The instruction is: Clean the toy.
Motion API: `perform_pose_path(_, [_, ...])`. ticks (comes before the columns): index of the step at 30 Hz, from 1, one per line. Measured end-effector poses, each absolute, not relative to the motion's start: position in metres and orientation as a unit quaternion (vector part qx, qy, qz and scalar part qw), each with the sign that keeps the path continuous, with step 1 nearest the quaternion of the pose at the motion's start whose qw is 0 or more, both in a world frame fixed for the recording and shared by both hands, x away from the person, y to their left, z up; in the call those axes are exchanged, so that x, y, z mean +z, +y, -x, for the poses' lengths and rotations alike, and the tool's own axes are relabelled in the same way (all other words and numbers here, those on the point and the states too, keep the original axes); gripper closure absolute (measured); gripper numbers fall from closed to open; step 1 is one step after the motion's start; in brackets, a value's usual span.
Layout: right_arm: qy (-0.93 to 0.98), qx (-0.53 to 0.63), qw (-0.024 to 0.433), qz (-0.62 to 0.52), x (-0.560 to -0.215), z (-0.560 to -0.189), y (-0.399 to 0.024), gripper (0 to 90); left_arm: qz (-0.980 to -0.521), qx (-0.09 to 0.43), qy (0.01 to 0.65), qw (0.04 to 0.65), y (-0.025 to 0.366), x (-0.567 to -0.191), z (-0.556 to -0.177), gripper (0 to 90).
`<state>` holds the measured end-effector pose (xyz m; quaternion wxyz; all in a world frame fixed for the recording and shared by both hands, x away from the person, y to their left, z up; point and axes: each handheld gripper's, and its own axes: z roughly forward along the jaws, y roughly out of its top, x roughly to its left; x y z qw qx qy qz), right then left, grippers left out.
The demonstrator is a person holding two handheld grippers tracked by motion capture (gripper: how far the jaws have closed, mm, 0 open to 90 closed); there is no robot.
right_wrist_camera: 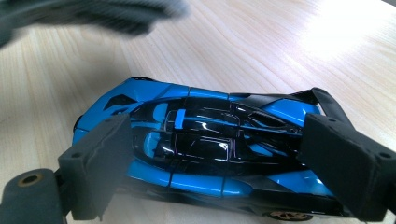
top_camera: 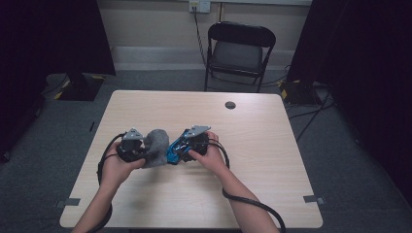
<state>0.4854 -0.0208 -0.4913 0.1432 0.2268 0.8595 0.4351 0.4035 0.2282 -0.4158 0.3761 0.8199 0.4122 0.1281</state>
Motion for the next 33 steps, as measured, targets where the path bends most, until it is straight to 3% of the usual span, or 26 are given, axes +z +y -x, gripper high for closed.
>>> perform_pose_path(7, [0.860,0.435,0.141,-0.228,-0.492,-0.487,-0.022,9.0,-0.815,0.148,0.428,0.361,0.235,-0.430,-0.439,70.0])
perform_pose_path(17, [0.861,0.433,0.138,-0.228,-0.491,-0.488,-0.023,9.1,-0.818,0.152,0.434,0.346,0.216,-0.452,-0.477,67.5])
perform_pose_path(23, [0.861,0.433,0.137,-0.228,-0.491,-0.488,-0.023,9.1,-0.791,0.164,0.461,0.367,0.207,-0.462,-0.489,44.4])
perform_pose_path(33, [0.861,0.434,0.137,-0.227,-0.491,-0.488,-0.023,9.1,-0.727,0.180,0.537,0.388,0.199,-0.467,-0.501,40.8])
